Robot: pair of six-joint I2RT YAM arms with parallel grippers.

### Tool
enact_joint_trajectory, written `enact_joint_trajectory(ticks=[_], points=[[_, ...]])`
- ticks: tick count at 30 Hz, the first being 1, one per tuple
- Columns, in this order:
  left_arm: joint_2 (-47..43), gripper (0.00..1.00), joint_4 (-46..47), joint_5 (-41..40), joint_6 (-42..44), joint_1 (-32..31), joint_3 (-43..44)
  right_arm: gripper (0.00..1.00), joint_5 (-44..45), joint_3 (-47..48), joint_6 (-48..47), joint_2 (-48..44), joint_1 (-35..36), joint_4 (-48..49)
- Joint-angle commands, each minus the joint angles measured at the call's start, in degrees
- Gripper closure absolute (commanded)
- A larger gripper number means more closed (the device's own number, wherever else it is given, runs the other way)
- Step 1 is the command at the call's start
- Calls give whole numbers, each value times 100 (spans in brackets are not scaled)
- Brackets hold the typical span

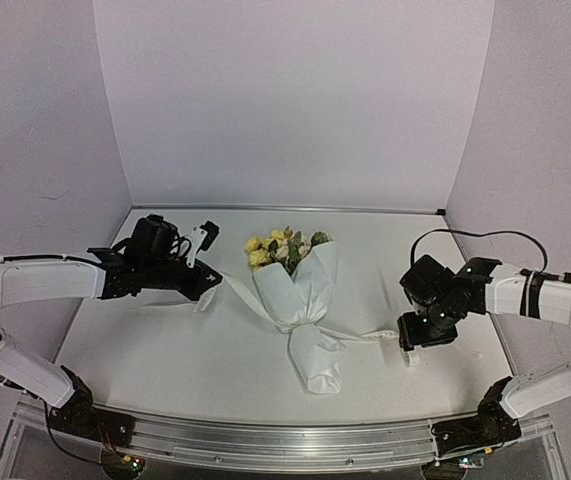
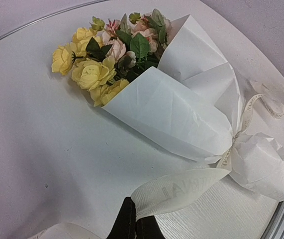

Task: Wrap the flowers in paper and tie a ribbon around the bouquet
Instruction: Tie the ribbon on the folded bouquet, then cross the half-tied ribbon with the folded bouquet.

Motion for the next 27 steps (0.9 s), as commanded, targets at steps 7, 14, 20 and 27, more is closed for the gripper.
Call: enact_joint_trajectory(ticks=[7,14,20,27], points=[[-235,100,537,1022,276,1,229,39,-1141,1172,-689,855,423,585],[-224,100,665,972,194,3,279,49,-1031,1507,-302,1952,874,1370],[-254,100,657,988,151,1,238,50,-796,1662,-100,2338,1408,1610],[-274,100,625,1303,168,2,294,50,-805,1823,195,2586,2062,1794]])
